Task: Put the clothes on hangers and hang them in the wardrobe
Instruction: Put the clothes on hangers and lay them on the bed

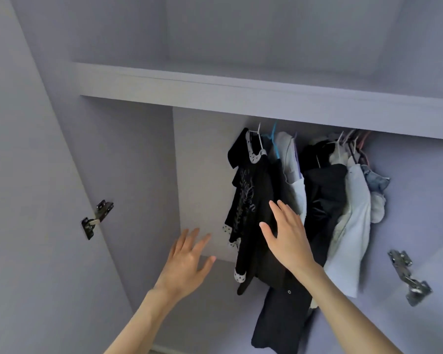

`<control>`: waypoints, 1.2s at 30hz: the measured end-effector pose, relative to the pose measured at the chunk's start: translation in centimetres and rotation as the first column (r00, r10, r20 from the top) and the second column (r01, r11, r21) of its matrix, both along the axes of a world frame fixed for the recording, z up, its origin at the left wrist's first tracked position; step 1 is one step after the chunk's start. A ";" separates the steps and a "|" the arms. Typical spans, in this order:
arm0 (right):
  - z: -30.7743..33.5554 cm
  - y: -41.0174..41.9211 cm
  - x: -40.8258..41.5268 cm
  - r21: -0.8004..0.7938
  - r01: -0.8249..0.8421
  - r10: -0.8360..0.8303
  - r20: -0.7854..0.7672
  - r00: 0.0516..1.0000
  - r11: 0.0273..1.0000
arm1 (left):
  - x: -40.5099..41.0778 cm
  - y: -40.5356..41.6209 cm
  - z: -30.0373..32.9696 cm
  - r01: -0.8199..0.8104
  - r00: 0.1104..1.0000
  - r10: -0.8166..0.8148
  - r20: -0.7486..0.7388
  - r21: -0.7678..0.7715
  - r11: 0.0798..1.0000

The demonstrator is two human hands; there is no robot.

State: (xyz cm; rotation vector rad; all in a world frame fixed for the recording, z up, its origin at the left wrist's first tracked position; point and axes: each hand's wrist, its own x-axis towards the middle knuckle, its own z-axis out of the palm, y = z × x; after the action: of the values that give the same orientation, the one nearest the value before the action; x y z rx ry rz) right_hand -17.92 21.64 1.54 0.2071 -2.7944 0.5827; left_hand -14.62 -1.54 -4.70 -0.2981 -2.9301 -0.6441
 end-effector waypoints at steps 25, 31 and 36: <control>3.4 -2.5 -15.0 -0.328 0.260 -0.285 -0.028 0.958 0.908 | -11.8 -1.6 2.4 -0.020 0.987 0.042 -0.157 0.139 0.990; 0.8 -2.1 -11.4 -0.345 0.029 -0.060 -0.080 0.995 0.938 | -12.3 -2.5 2.9 -0.055 0.986 0.086 -0.142 0.211 0.976; -1.7 0.2 -8.2 -0.207 -0.109 0.098 -0.060 0.993 0.972 | -12.1 -5.1 2.2 -0.097 0.952 0.152 -0.266 0.210 0.973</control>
State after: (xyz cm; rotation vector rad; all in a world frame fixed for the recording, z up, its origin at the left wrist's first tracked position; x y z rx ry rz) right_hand -26.09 21.82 -0.15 0.3196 -2.6626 0.8789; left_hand -26.72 -6.61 -2.54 -0.1643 -2.5683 -0.7916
